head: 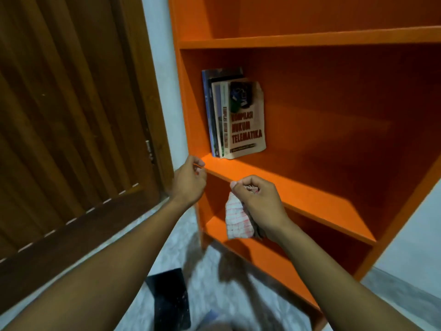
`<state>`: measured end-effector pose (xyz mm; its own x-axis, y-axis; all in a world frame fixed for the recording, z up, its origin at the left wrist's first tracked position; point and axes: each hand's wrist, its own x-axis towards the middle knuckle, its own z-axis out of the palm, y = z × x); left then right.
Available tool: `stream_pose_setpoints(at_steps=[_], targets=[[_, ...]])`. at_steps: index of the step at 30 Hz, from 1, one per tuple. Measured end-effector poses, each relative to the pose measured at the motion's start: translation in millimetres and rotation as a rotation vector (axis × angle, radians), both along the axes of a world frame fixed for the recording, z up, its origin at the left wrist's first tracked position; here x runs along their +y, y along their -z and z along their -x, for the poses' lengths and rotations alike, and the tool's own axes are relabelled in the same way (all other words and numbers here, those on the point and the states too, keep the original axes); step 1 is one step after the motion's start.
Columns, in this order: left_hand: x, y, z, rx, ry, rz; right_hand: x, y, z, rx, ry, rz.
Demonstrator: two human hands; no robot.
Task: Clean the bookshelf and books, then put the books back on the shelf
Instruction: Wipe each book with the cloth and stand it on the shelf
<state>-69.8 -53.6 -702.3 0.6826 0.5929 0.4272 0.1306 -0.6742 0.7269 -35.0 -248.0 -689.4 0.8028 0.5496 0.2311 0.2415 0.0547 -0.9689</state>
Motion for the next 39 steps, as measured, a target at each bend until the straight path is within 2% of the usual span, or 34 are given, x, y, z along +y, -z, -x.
stream_pose_setpoints(at_steps=[5, 10, 15, 19, 23, 27, 32, 35, 39], targets=[[-15, 58, 86, 0.108, -0.012, 0.067, 2, 33, 44, 0.167, 0.005, 0.114], [-40, 154, 164, 0.317, -0.073, 0.232, -6, 75, 93, 0.434, -0.141, 0.212], [-69, 263, 218, 0.74, -0.003, 0.365, -14, 105, 114, 0.336, -0.223, 0.401], [-80, 331, 239, 1.03, 0.003, 0.306, -14, 114, 111, 0.33, -0.221, 0.429], [-69, 355, 234, 1.179, 0.057, 0.12, -11, 121, 105, 0.318, -0.239, 0.449], [-47, 371, 222, 1.29, 0.123, 0.115, -13, 123, 99, 0.316, -0.257, 0.435], [-36, 377, 220, 1.347, 0.189, 0.098, -12, 129, 96, 0.333, -0.269, 0.463], [-39, 375, 226, 1.314, 0.208, 0.132, -13, 131, 97, 0.328, -0.266, 0.504], [-37, 350, 220, 1.134, 0.255, 0.199, -13, 127, 99, 0.449, -0.2, 0.439]])
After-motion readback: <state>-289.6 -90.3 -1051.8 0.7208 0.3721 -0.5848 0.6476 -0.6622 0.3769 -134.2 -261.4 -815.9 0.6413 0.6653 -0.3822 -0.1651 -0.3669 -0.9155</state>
